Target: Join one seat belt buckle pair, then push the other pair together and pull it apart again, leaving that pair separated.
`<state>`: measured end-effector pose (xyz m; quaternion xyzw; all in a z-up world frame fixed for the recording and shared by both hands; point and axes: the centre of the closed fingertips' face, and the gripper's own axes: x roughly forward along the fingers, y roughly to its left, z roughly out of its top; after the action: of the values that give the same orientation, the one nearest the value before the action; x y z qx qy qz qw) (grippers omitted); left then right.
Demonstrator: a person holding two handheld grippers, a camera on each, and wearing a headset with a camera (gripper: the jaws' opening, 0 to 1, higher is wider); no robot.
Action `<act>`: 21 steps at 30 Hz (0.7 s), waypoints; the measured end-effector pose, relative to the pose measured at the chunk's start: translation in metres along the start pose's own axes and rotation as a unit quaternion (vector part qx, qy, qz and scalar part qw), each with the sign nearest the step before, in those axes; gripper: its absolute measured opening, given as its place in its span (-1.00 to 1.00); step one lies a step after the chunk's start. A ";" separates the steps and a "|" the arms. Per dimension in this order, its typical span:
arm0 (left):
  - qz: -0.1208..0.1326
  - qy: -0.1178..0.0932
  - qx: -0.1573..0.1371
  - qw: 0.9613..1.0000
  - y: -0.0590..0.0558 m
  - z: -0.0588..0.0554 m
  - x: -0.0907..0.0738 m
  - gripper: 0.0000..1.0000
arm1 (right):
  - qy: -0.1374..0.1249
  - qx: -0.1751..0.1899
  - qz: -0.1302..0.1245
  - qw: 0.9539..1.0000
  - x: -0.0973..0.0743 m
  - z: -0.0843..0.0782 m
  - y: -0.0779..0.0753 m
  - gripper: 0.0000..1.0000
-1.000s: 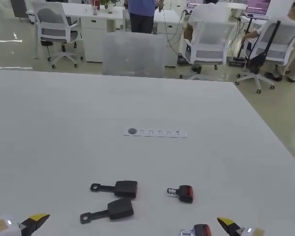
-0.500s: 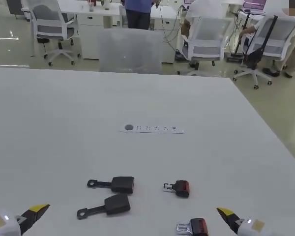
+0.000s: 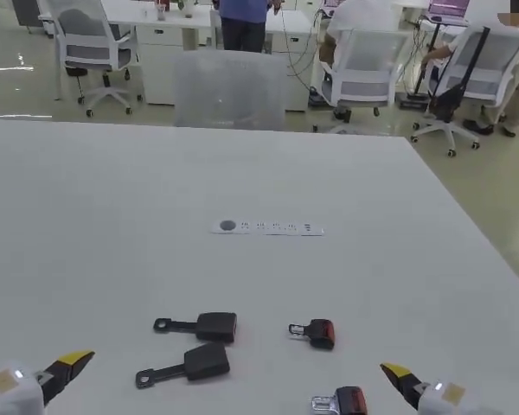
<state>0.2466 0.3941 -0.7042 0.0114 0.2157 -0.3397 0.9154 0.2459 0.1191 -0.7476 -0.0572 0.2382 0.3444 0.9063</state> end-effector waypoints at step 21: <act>-0.022 0.017 0.009 1.000 0.010 0.001 0.034 0.85 | 0.033 -0.008 0.021 0.999 0.017 -0.010 -0.015 0.90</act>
<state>0.2762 0.3803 -0.7184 0.0205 0.2289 -0.3614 0.9037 0.2629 0.1154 -0.7655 -0.0705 0.2670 0.3633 0.8898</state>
